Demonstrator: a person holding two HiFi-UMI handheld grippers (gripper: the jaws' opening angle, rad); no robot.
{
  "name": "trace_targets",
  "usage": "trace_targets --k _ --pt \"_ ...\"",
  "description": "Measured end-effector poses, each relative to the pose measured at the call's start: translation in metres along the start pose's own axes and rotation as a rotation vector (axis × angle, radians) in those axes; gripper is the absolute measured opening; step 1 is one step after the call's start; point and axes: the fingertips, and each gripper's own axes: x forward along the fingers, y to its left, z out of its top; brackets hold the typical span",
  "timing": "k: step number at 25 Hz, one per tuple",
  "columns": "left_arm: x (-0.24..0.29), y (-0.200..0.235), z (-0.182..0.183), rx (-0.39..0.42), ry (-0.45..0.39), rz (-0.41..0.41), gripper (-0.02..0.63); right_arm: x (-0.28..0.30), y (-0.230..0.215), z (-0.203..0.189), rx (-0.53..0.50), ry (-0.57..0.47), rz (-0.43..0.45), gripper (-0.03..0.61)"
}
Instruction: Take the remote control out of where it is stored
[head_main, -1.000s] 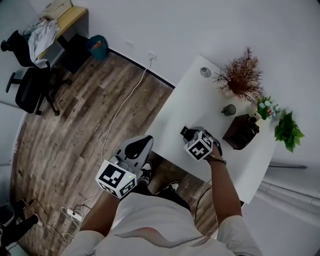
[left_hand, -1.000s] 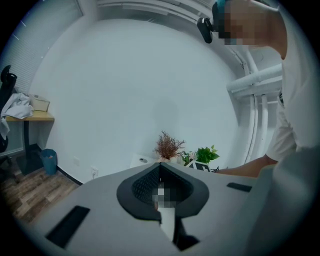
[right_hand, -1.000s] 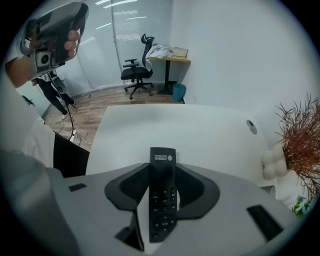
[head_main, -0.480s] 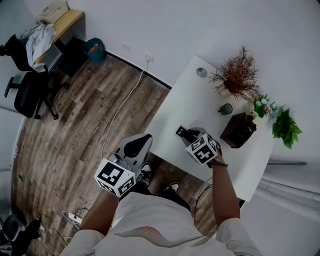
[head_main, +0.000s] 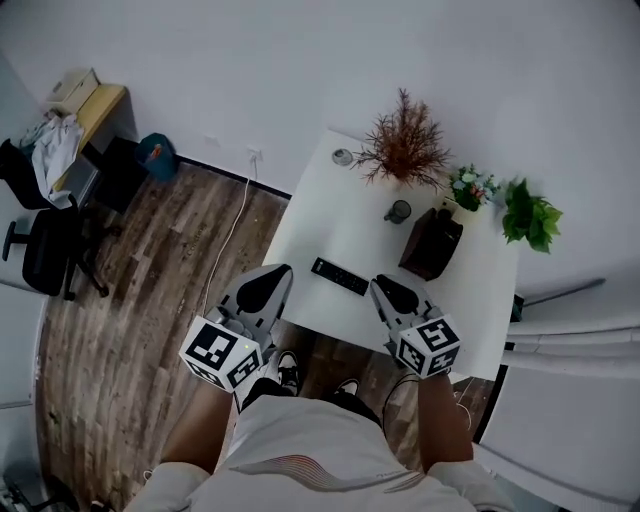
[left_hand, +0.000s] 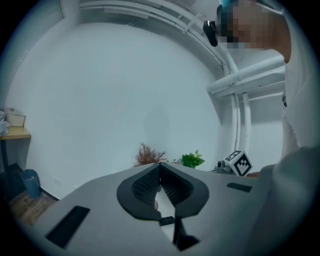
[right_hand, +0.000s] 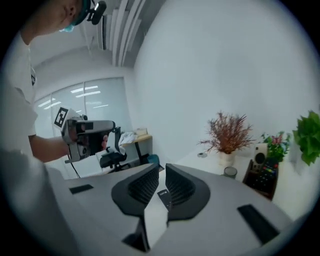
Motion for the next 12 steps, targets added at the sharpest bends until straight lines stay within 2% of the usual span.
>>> trace_targets --k 4,8,12 --pt "0.01 -0.037 0.019 0.048 -0.018 -0.052 0.009 -0.065 -0.016 0.029 0.043 -0.18 -0.145 0.039" --pt "0.017 -0.073 0.034 0.06 -0.044 -0.102 0.009 -0.131 -0.029 0.057 0.041 -0.357 -0.287 0.033" --pt "0.024 -0.111 0.042 0.068 -0.062 -0.158 0.009 -0.186 -0.038 0.068 0.006 -0.442 -0.397 0.032"
